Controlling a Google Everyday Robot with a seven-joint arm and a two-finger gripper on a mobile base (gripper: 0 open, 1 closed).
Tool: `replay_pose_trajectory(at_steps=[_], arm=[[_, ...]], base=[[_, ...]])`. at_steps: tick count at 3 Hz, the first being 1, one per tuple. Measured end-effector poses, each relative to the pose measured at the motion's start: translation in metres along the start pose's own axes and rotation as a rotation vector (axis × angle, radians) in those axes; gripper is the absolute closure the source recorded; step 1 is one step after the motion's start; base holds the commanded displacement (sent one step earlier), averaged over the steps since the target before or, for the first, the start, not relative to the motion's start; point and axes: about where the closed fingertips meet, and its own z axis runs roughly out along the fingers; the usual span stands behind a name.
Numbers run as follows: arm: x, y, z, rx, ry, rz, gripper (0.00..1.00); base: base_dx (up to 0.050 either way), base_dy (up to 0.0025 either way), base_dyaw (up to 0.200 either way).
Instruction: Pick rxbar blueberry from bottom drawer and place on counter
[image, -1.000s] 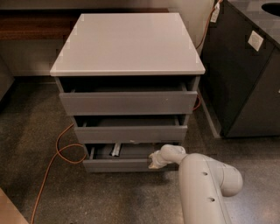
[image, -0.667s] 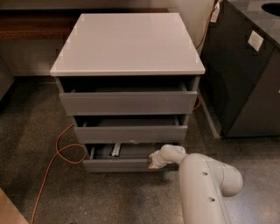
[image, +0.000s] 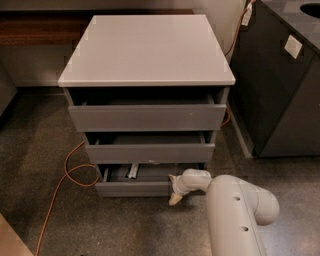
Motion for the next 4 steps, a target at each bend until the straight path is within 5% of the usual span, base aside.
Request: replay_pose_trajectory(at_steps=[1, 2, 4], arm=[[-0.011, 0.051, -0.003, -0.017, -0.03, -0.05, 0.3], [-0.018, 0.08, -0.007, -0.04, -0.043, -0.069, 0.61], [-0.023, 0.076, -0.018, -0.04, -0.043, -0.069, 1.0]], base=[[0.0, 0.0, 0.0], [0.0, 0.0, 0.0], [0.0, 0.0, 0.0]])
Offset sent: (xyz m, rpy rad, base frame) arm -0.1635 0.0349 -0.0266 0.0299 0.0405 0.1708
